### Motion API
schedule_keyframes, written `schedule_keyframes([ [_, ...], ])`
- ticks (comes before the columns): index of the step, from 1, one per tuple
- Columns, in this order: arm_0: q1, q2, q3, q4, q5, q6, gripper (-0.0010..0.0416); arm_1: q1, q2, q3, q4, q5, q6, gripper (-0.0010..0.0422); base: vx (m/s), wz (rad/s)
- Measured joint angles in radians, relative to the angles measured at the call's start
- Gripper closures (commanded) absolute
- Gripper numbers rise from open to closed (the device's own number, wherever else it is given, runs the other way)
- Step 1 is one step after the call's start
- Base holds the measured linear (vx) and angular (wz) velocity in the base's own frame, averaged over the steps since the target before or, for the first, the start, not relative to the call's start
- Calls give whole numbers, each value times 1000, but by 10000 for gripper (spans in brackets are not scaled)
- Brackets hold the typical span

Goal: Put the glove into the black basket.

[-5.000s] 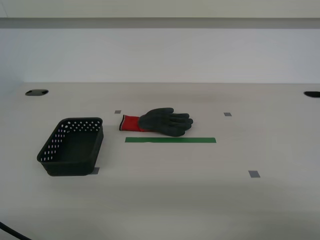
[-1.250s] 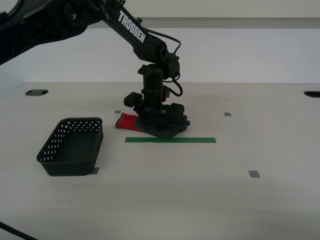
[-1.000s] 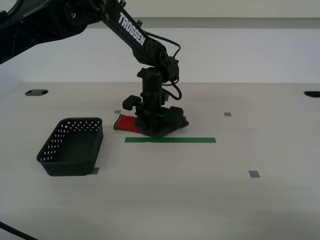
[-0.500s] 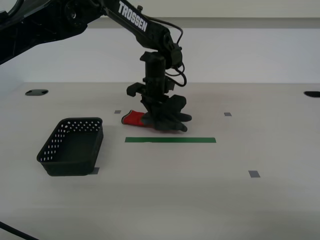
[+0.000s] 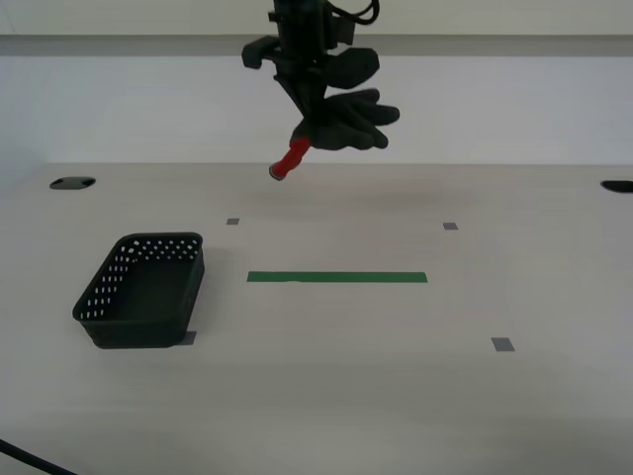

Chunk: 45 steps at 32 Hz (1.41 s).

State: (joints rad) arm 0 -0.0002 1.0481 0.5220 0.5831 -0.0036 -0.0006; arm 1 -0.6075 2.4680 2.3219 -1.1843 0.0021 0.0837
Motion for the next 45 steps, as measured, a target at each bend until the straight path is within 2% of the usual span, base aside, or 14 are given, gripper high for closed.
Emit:
schedule_keyframes([
  [9, 0, 0, 0, -7, 0, 0, 405, 4, -144, -2, -186, 31, 56, 413, 0, 0],
  [18, 0, 0, 0, -14, 0, 0, 405, 19, -284, -5, -316, 41, 64, 413, 0, 0],
  [22, 0, 0, 0, -23, 0, 0, 405, 48, -401, -25, -357, 18, 57, 413, 0, 0],
  [23, 0, 0, 0, -25, 0, 0, 405, 59, -431, -60, -341, 29, 50, 413, 0, 0],
  [25, 0, 0, 0, -33, 0, 0, 405, 81, -506, -89, -363, -6, 42, 413, 0, 0],
  [27, 1, 0, 0, -43, 0, 0, 405, 107, -574, -192, -353, -29, 29, 413, 0, 0],
  [33, 1, 0, 0, -48, 0, 0, 405, 200, -783, -581, -237, -46, 8, 413, 0, 0],
  [36, 0, 0, 0, -48, 0, 0, 405, 265, -879, -856, -66, -43, 3, 413, 0, 0],
  [39, 0, 0, 0, -45, 0, 0, 405, 306, -880, -1049, 61, -43, 4, 413, 0, 0],
  [40, 1, 0, 0, -45, 0, 0, 405, 309, -868, -1065, 76, -47, 5, 413, 0, 0],
  [41, 0, 0, 0, -46, 0, 0, 405, 319, -877, -1168, 219, -47, 5, 413, 0, 0],
  [42, 0, 0, 0, -47, 0, 0, 405, 320, -874, -1190, 236, -42, 5, 413, 0, 0],
  [43, 0, 0, 0, -48, 0, 0, 405, 324, -875, -1268, 359, -47, 4, 413, 0, 0],
  [45, 2, 0, 0, -48, 0, 0, 405, 330, -860, -1332, 445, -36, 0, 413, 0, 0],
])
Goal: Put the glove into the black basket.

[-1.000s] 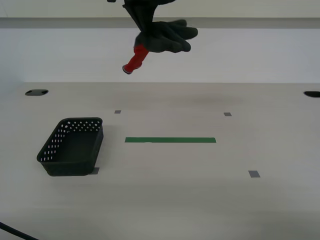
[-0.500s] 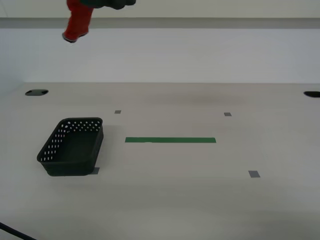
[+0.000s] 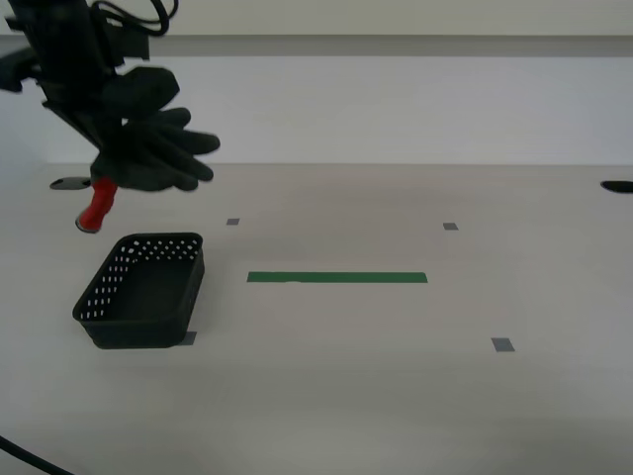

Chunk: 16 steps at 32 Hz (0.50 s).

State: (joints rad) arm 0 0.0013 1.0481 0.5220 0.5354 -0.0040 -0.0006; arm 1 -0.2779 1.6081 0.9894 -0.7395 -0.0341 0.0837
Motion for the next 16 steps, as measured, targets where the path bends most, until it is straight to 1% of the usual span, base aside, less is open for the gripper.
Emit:
schedule_keyframes([
  [1, -1, 0, 0, 0, 0, 0, 405, 11, 28, -33, 30, 29, -9, 413, 0, 0],
  [2, -1, 0, 0, 0, 0, 0, 405, 14, 42, -37, 34, 32, -10, 413, 0, 0],
  [4, -1, 0, 0, -2, 1, 0, 405, 22, 141, -50, 93, 47, -19, 413, 0, 0],
  [6, -1, 0, 0, -2, 0, 0, 405, 23, 211, -55, 146, 49, -21, 413, 0, 0],
  [7, -1, 0, 0, -5, 0, 0, 405, 23, 249, -51, 202, 49, -29, 413, 0, 0],
  [9, -1, 0, 0, -5, 1, 0, 405, 23, 299, -47, 240, 50, -29, 413, 0, 0],
  [11, -1, 0, 0, -6, 1, 0, 405, 26, 364, -48, 237, 51, -29, 412, 0, 0],
  [15, -2, 0, 0, -15, 0, 0, 405, 30, 403, -40, 250, 47, -26, 412, 0, 0],
  [16, -1, 1, 0, -16, 1, 0, 405, 31, 404, -40, 250, 39, -26, 412, 0, 0],
])
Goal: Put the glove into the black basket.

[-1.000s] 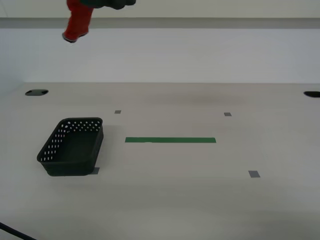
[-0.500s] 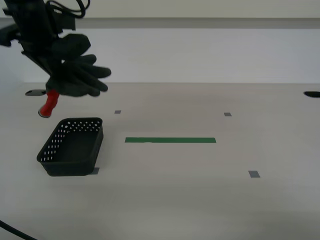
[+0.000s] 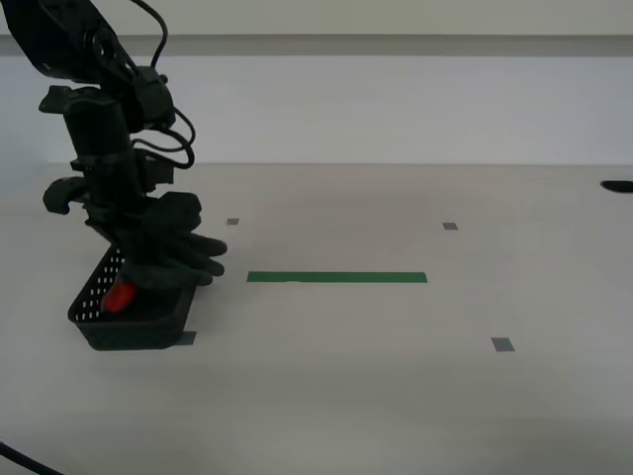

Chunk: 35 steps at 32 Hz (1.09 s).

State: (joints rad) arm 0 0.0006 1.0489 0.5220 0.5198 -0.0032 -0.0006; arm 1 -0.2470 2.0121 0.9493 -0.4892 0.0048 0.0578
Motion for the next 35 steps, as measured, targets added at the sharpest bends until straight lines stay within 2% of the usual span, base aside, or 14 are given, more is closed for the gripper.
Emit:
schedule_keyframes([
  [3, 0, 0, 0, -1, 0, 0, 405, 1, -8, 6, 5, -14, -1, 412, 0, 0],
  [5, 0, 0, 0, -1, 0, 0, 405, 5, -7, 4, -5, -76, -1, 396, 0, 0],
  [7, 0, 0, 0, 0, 0, 0, 405, 6, -9, 5, -17, -102, -1, 355, 0, 0],
  [14, 0, 0, 0, 0, 0, 0, 405, 12, -9, 5, -24, -113, -22, 231, 0, 0],
  [18, -1, 0, 0, 0, 0, 0, 405, 12, -61, 5, -42, -114, -33, 213, 0, 0],
  [22, 1, 0, 0, -1, 0, 0, 405, 13, -174, 6, -48, -116, -38, 228, 0, 0],
  [26, 1, 0, 0, -1, 0, 0, 405, 13, -298, 7, -73, -119, -48, 280, 0, 0],
  [28, -1, 0, 0, 0, 0, 0, 405, 13, -368, 6, -83, -117, -48, 349, 0, 0],
  [29, 0, 0, 0, -1, 0, 0, 405, 13, -380, 6, -78, -118, -48, 365, 0, 0],
  [30, 0, 0, 0, -1, 0, 0, 405, 13, -410, 4, -86, -118, -48, 419, 0, 0],
  [32, 0, 0, 0, -1, 0, 0, 405, 13, -439, 5, -82, -118, -49, 403, 0, 0],
  [35, 0, 0, 0, -2, 0, 0, 405, 13, -451, 6, -82, -118, -48, 404, 0, 0],
])
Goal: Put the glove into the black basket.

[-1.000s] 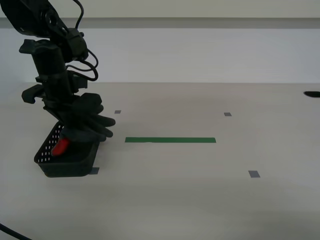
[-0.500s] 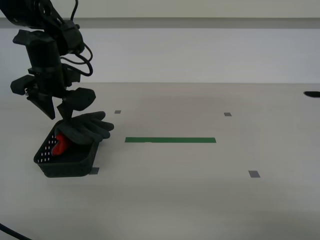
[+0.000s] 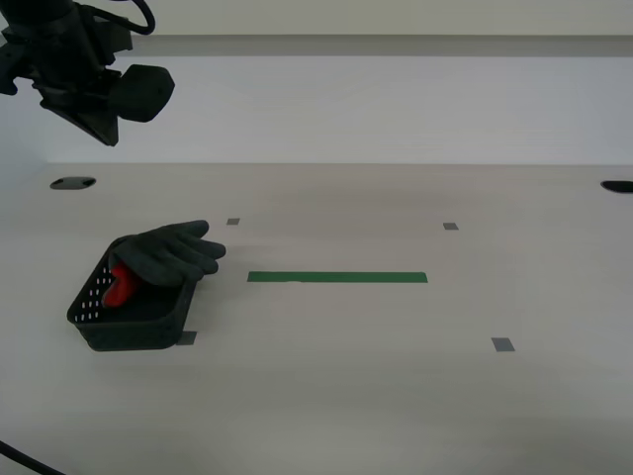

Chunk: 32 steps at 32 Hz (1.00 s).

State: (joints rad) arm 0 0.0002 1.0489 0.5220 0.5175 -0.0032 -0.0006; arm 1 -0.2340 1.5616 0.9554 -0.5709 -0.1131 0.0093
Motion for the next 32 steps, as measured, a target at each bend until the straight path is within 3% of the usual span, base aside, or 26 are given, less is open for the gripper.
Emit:
schedule_keyframes([
  [32, 0, 0, 0, -2, 0, 0, 405, -1, 3, -2, 12, 0, 0, 403, 0, 0],
])
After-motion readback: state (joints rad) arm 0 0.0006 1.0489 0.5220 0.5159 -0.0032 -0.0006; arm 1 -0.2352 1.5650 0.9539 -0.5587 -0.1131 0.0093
